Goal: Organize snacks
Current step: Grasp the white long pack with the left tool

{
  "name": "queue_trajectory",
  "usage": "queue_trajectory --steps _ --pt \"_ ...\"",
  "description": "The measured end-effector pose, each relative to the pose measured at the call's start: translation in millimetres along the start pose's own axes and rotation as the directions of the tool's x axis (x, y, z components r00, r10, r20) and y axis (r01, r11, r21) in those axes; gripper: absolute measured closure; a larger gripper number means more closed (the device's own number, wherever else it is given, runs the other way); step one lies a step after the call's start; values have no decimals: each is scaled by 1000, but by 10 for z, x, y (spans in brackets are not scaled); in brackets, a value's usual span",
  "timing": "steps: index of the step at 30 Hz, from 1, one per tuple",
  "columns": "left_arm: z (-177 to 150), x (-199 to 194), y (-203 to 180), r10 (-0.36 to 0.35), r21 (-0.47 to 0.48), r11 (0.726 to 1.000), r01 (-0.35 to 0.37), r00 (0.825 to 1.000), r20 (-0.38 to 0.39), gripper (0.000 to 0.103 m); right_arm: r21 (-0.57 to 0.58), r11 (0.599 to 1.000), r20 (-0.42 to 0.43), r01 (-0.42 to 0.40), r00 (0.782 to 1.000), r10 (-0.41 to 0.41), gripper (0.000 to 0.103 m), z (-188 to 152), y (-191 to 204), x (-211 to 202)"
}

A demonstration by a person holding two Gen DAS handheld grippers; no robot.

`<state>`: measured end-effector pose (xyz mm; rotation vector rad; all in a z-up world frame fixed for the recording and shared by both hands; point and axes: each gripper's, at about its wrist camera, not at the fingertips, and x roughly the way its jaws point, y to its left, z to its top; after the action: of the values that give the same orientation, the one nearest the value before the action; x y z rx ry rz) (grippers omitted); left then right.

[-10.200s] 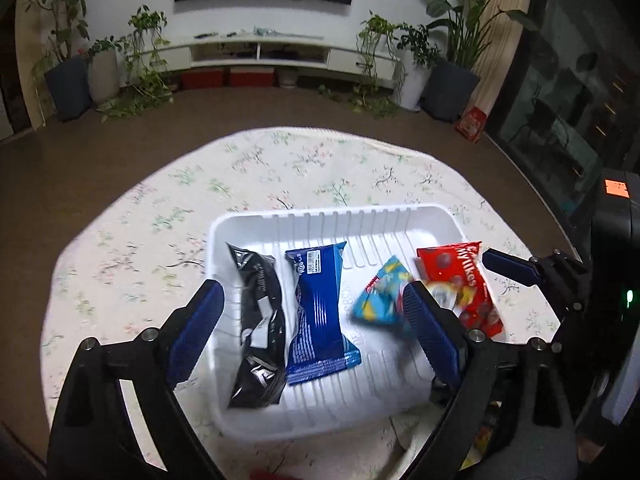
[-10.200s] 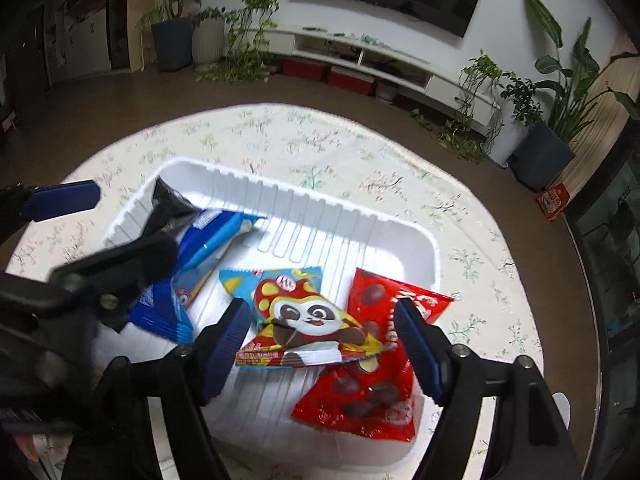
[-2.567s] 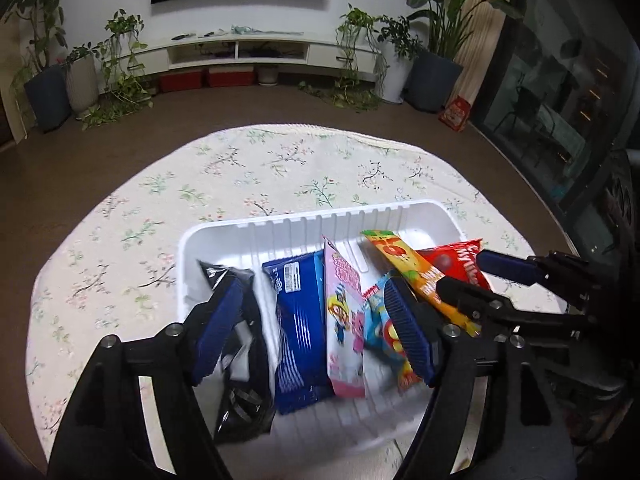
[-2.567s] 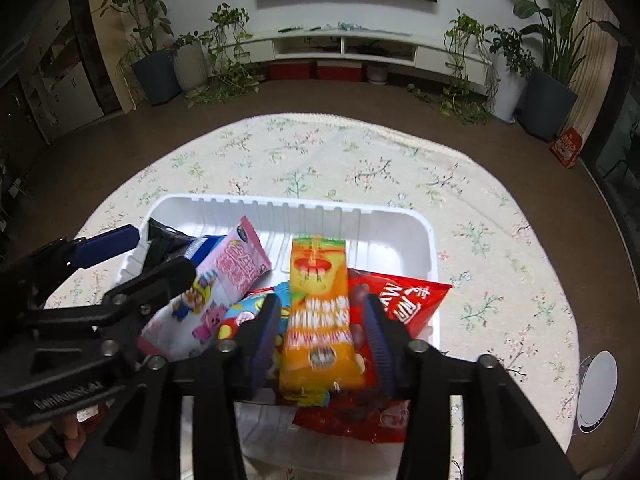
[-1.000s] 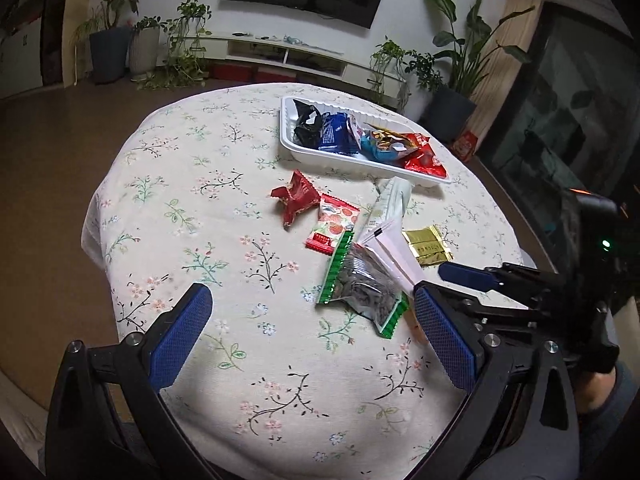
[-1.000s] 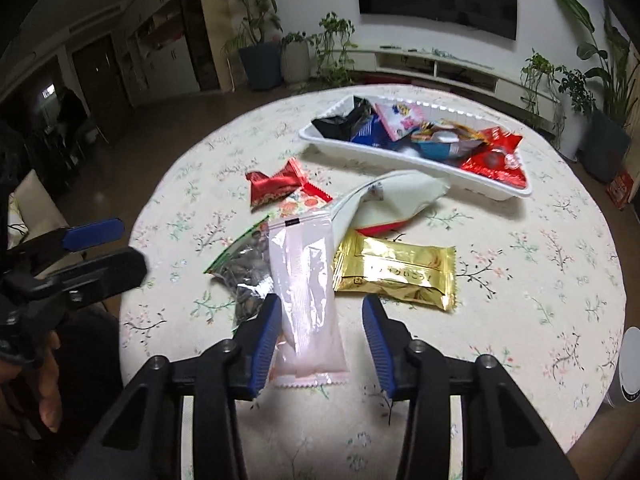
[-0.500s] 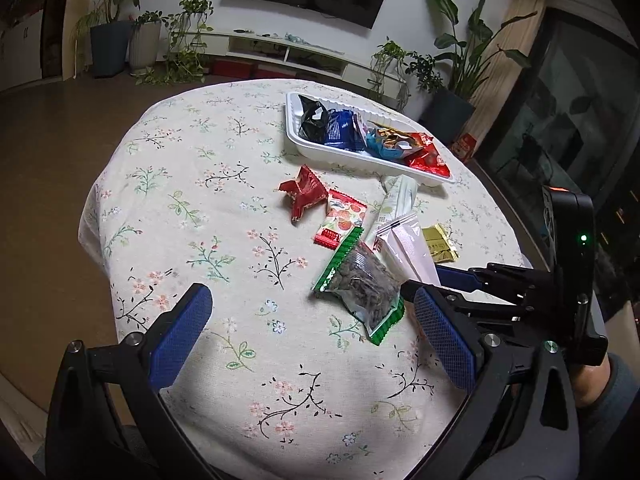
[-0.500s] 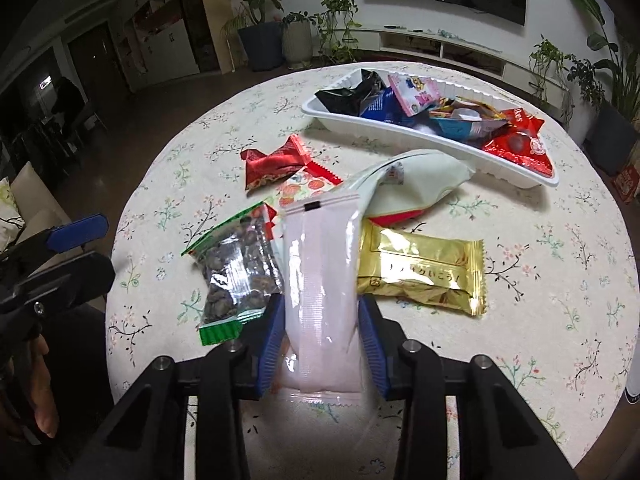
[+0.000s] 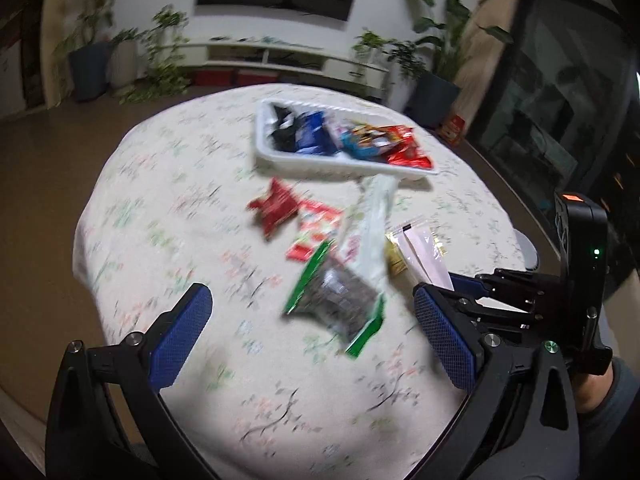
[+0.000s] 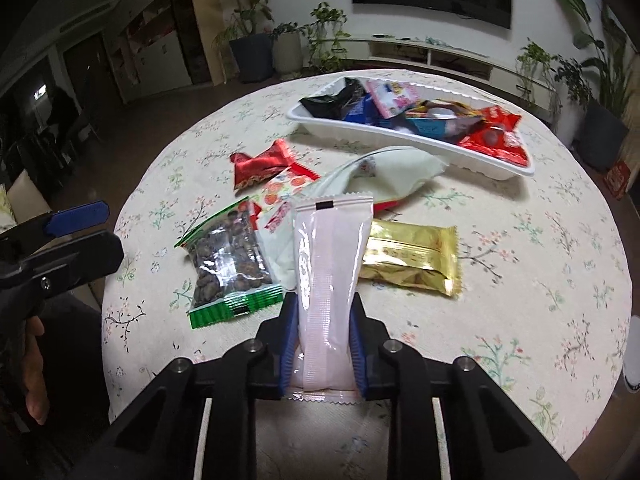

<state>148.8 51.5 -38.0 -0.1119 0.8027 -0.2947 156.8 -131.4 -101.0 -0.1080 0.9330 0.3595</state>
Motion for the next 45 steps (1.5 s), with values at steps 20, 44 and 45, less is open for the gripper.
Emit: queue_trajectory --steps 20,44,45 --pt "837 1500 -707 73 358 933 45 948 -309 38 276 961 98 21 994 -50 78 -151 -823 -247" --pt "831 1978 -864 120 377 925 53 899 -421 77 313 948 112 -51 994 17 78 -141 -891 -218" --pt "831 1964 -858 116 373 926 54 900 -420 77 317 947 114 -51 993 15 78 -142 -901 -220"
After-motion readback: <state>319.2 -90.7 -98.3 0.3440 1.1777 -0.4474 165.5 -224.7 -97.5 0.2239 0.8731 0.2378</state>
